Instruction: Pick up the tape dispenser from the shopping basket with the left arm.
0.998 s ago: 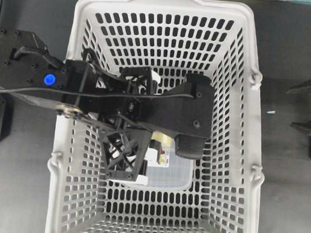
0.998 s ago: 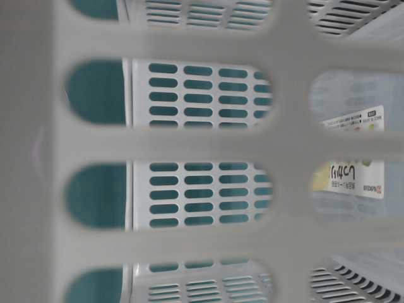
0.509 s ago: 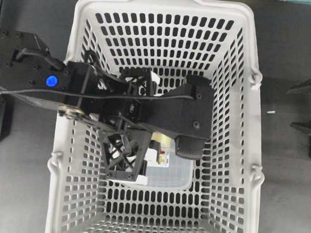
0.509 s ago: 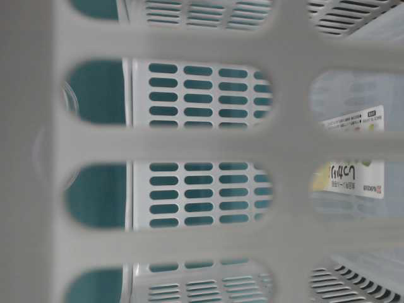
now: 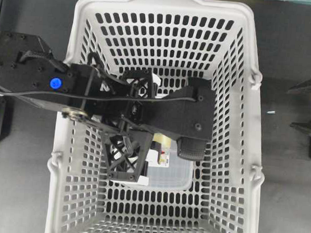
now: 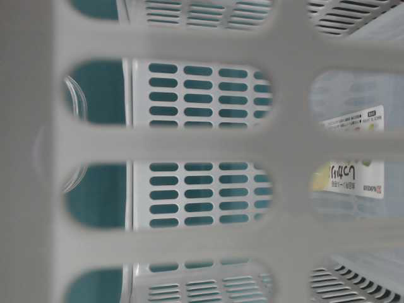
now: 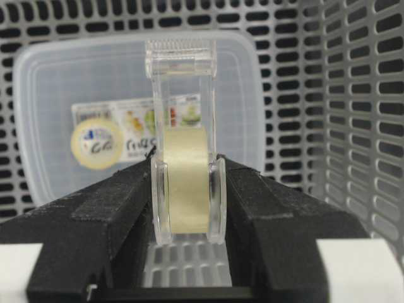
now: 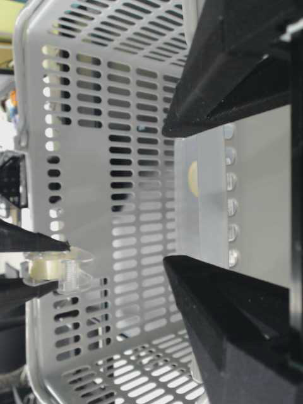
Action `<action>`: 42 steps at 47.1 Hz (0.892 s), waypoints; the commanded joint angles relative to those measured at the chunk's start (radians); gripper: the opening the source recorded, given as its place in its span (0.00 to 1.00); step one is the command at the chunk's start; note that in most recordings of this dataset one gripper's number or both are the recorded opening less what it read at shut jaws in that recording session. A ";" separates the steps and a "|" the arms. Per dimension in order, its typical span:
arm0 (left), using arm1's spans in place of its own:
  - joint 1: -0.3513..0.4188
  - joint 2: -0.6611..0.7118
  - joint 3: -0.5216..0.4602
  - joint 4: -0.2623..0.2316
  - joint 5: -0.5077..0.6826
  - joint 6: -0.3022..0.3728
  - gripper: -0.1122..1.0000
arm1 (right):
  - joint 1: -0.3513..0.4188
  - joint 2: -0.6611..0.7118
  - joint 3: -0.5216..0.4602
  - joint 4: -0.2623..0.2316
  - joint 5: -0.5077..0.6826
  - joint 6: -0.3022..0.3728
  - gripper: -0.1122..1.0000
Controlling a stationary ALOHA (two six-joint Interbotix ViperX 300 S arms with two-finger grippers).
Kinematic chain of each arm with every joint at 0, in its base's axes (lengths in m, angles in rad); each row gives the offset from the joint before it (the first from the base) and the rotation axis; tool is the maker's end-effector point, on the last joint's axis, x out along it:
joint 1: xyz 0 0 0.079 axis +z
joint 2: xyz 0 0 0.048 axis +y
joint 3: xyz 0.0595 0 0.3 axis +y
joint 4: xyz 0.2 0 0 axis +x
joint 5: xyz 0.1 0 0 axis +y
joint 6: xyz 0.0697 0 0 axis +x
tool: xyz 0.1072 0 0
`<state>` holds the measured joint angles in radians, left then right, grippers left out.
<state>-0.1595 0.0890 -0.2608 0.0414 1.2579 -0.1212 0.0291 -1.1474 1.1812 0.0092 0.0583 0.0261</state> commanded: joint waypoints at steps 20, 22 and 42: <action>-0.003 -0.015 -0.003 0.003 -0.005 0.000 0.37 | 0.002 0.005 -0.003 0.002 -0.006 -0.002 0.75; -0.002 -0.014 -0.003 0.003 -0.006 0.000 0.37 | 0.002 0.005 -0.005 0.003 -0.005 -0.002 0.75; -0.003 -0.015 0.012 0.003 -0.006 0.000 0.37 | 0.002 0.005 -0.003 0.003 -0.005 -0.002 0.75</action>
<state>-0.1611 0.0890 -0.2424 0.0414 1.2579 -0.1212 0.0291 -1.1474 1.1842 0.0092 0.0583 0.0261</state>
